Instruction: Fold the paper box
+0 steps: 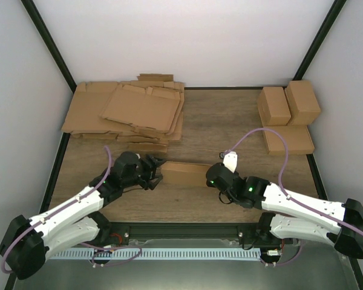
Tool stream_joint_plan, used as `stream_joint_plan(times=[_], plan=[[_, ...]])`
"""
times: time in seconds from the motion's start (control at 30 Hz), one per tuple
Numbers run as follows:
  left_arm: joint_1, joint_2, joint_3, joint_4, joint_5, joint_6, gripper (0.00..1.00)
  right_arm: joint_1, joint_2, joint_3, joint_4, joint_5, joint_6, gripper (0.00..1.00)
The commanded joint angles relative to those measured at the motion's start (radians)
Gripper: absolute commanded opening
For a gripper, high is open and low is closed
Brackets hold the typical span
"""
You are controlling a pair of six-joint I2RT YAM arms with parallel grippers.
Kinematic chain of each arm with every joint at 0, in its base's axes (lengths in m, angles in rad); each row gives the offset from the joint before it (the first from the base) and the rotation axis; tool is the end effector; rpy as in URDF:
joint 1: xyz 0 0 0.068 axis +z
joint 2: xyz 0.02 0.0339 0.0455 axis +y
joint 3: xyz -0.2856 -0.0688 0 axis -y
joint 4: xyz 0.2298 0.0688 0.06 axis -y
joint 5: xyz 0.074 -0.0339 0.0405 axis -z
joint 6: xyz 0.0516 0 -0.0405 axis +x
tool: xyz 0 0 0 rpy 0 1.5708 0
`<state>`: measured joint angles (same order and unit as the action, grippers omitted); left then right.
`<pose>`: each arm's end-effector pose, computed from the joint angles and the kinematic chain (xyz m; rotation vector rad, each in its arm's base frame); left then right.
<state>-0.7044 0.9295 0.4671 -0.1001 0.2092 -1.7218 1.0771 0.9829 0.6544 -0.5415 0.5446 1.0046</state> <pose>0.1355 -0.1292 0.2272 -1.1351 2.3447 -1.4395 0.1063 0.1411 0.2435 0.1515 2.3115 0.4014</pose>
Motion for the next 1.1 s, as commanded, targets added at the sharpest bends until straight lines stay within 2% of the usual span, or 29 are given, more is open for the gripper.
stream_joint_plan(times=[0.0, 0.2, 0.43, 0.67, 0.9, 1.07], plan=[[0.006, 0.014, 0.021, 0.007, 0.013, 0.004, 0.72, 0.019, 0.060, -0.060, -0.177, -0.142, 0.016, 0.01], [0.005, 0.006, 0.014, -0.023, -0.005, 0.006, 0.57, 0.019, 0.060, -0.059, -0.179, -0.142, 0.012, 0.01], [0.005, 0.010, -0.011, -0.034, -0.015, 0.002, 0.47, 0.019, 0.065, -0.051, -0.186, -0.142, 0.008, 0.01], [0.006, -0.007, -0.018, -0.066, -0.044, 0.002, 0.43, 0.018, 0.055, -0.019, -0.216, -0.143, 0.006, 0.05], [0.006, -0.002, -0.023, -0.070, -0.049, 0.003, 0.42, 0.018, 0.021, 0.014, -0.235, -0.169, -0.008, 0.21], [0.006, 0.003, -0.021, -0.069, -0.053, 0.002, 0.41, 0.018, -0.017, 0.027, -0.255, -0.180, -0.003, 0.28]])
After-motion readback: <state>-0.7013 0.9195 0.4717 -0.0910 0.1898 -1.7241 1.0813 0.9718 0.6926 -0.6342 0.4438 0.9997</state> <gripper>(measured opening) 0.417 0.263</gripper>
